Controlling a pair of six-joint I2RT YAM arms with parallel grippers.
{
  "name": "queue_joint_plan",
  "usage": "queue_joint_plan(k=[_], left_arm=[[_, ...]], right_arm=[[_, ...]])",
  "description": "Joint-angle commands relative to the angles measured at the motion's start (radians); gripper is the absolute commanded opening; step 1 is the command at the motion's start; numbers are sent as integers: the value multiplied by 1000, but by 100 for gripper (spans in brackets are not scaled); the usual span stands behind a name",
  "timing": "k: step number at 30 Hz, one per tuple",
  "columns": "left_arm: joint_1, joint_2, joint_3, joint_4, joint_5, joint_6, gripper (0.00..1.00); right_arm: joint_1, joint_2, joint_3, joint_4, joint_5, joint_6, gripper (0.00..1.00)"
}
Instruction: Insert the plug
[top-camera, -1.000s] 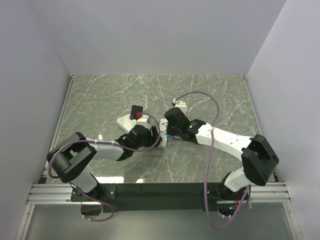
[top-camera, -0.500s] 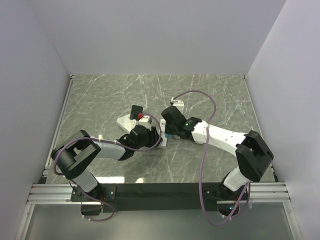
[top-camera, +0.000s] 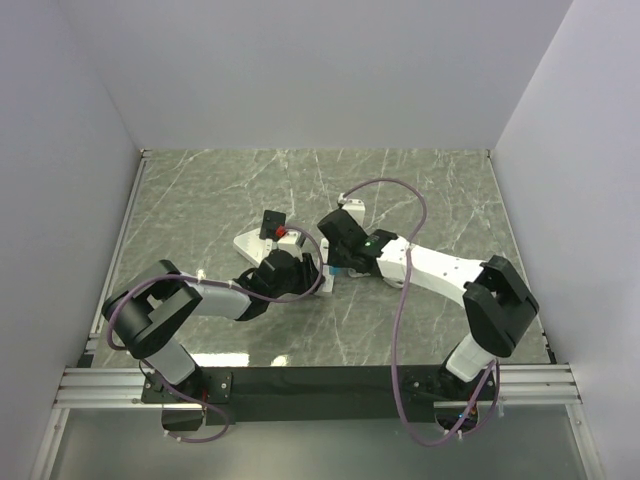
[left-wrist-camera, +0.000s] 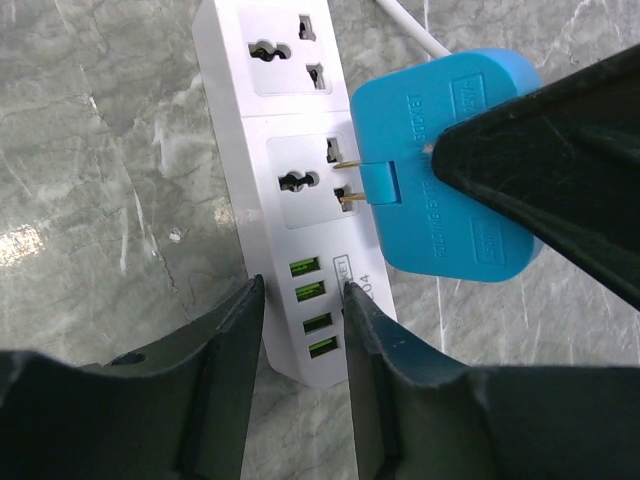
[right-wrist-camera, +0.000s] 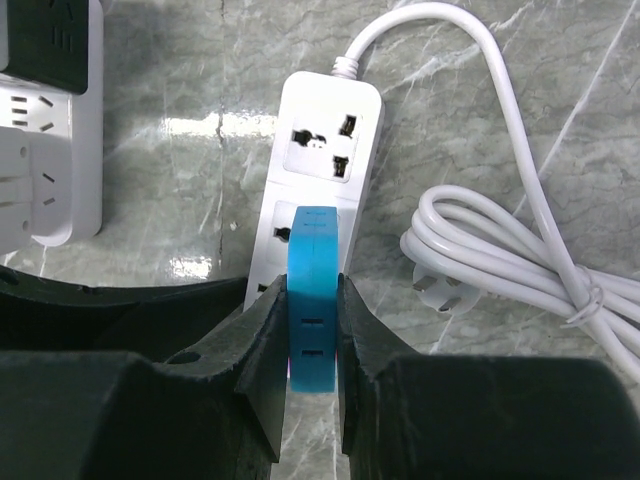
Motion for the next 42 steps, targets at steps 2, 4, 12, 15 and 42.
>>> queue_joint_plan(k=[2,4,12,15,42], left_arm=[[2,8,8,2,20,1,43],[2,8,8,4,23,-1,42],[2,1,0,12,28,-3,41],[2,1,0,12,26,-1,41],[2,74,25,36,78,-9,28]], right_arm=[[8,21,60,-58,38,24,0],[8,35,74,-80,60,33,0],[6,71,135,-177,106,69,0],[6,90,161,-210,129,82,0],[11,142,125,-169,100,73,0]])
